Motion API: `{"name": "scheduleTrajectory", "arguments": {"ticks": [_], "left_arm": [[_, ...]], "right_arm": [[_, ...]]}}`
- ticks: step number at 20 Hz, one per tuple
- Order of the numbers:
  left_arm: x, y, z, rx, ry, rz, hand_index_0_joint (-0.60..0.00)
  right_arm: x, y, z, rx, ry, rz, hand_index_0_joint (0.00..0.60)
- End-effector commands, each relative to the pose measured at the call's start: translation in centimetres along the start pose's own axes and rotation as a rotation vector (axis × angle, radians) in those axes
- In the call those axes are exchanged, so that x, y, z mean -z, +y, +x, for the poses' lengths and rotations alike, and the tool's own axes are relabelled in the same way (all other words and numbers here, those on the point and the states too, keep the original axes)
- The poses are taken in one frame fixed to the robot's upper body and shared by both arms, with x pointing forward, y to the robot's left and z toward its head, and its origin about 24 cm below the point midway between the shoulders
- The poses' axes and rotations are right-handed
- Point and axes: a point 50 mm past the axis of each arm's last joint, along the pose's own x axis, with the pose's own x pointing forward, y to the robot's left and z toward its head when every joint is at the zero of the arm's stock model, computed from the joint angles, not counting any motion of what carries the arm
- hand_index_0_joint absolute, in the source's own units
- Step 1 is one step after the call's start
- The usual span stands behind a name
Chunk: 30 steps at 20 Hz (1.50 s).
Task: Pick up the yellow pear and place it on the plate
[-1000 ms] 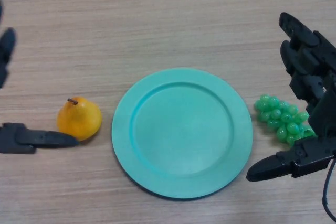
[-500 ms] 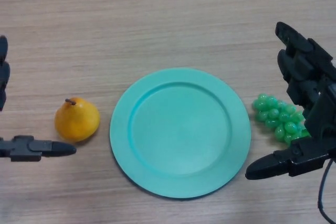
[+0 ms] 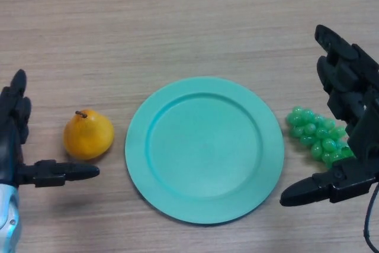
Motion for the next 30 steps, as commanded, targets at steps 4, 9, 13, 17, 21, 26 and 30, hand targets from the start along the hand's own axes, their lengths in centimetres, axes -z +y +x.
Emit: {"name": "scheduleTrajectory", "arguments": {"ticks": [4, 9, 13, 17, 21, 26, 30], "left_arm": [[-2.5, 0.5, 2.2, -0.016, -0.17, 0.031, 0.0], [-2.1, -0.4, 2.7, -0.005, -0.189, 0.082, -0.35], [-0.7, -1.4, 2.3, 0.068, -0.154, 0.186, -0.6], [-1.0, -0.8, 2.2, 0.08, -0.135, 0.211, -0.6], [-4.2, 0.7, 0.6, 0.046, -0.321, 0.234, -0.6], [-7.7, -1.2, -1.0, 0.123, -0.442, 0.245, -0.6], [-8.5, -7.1, -1.8, 0.321, -0.41, 0.192, -0.6]], "right_arm": [[-3.4, -0.9, -1.2, 0.039, -0.218, -0.065, 0.0], [-3.7, -1.3, -1.7, 0.062, -0.221, -0.064, 0.0], [-4.1, -1.3, -2.0, 0.084, -0.226, -0.086, 0.0], [-4.3, -1.1, -2.3, 0.098, -0.225, -0.1, 0.0], [-4.6, -0.7, -2.3, 0.095, -0.245, -0.107, 0.0], [-4.9, -0.3, -2.4, 0.084, -0.249, -0.11, 0.0], [-5.0, -0.3, -2.7, 0.082, -0.242, -0.093, 0.0]]}}
